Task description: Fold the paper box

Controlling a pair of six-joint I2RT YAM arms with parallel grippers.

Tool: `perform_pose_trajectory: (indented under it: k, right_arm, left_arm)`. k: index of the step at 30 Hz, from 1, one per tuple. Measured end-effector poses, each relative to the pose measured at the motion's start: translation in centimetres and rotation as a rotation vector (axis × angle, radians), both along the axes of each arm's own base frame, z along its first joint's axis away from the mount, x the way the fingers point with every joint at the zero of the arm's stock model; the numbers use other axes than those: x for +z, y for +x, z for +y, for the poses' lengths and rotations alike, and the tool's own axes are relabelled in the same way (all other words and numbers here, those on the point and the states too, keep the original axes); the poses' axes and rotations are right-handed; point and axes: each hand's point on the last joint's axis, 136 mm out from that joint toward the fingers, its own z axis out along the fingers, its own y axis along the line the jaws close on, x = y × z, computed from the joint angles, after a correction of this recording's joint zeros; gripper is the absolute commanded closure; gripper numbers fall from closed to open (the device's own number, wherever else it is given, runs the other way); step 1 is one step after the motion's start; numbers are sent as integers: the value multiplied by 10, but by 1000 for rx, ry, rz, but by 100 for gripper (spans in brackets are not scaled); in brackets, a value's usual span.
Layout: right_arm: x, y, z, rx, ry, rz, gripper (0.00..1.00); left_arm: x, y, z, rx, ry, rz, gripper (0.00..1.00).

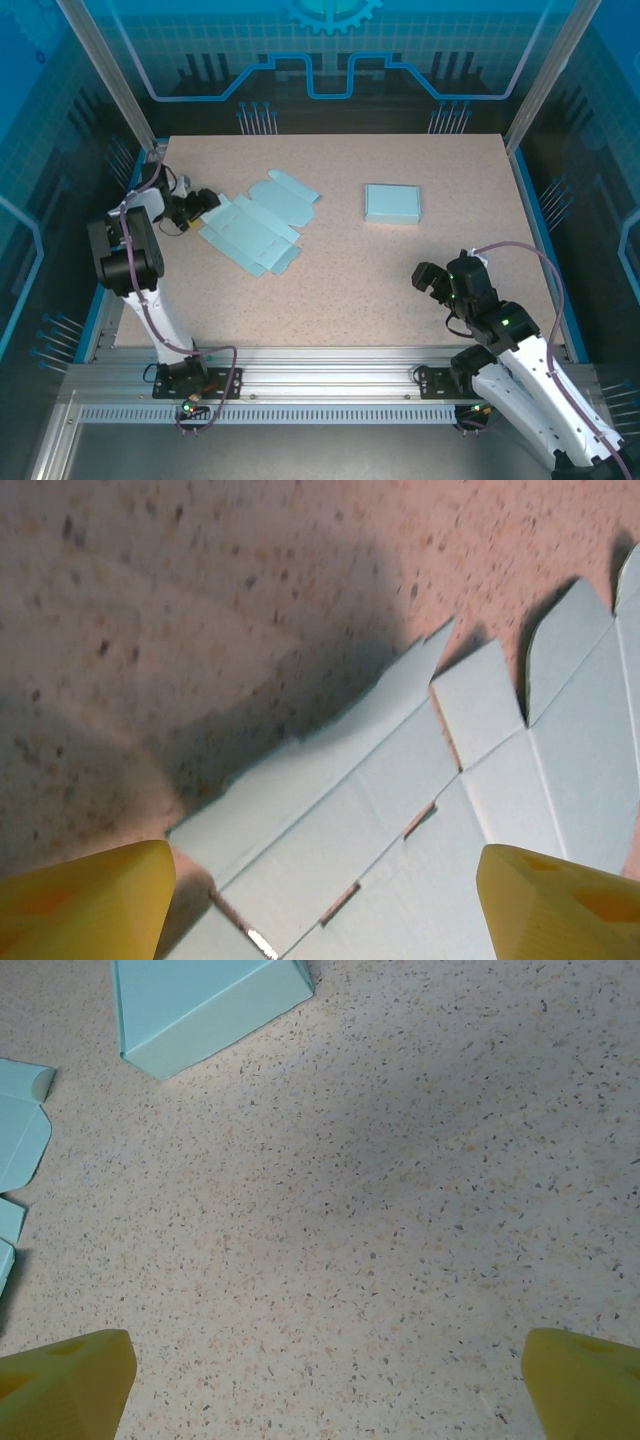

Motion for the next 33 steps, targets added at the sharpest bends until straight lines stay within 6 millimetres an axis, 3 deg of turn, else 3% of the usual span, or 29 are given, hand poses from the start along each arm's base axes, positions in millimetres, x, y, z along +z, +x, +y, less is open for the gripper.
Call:
perform_pose_trajectory:
  k: [4,8,16,24,28,30,33]
  right_arm:
    - [2,0,0,-1,3,-8,0]
    - [4,-1,-1,-3,6,-19,0]
    - [3,0,-3,-11,-2,-22,0]
    - [3,1,-3,-13,-6,-19,0]
    - [3,1,-3,-13,-4,-22,0]
    - [3,1,-3,-13,-5,-22,0]
    - [2,1,-3,-13,-5,-21,0]
  left_arm:
    - [2,20,7,2,3,-12,24]
    - [-1,27,7,-1,-12,-4,32]
    - [-8,19,-13,-71,-20,14,46]
    - [-18,-13,-36,-108,-72,68,48]
    - [-16,-22,-52,-147,-72,71,62]
    - [-16,-22,-61,-173,-70,68,77]
    - [-13,-22,-75,-210,-81,52,90]
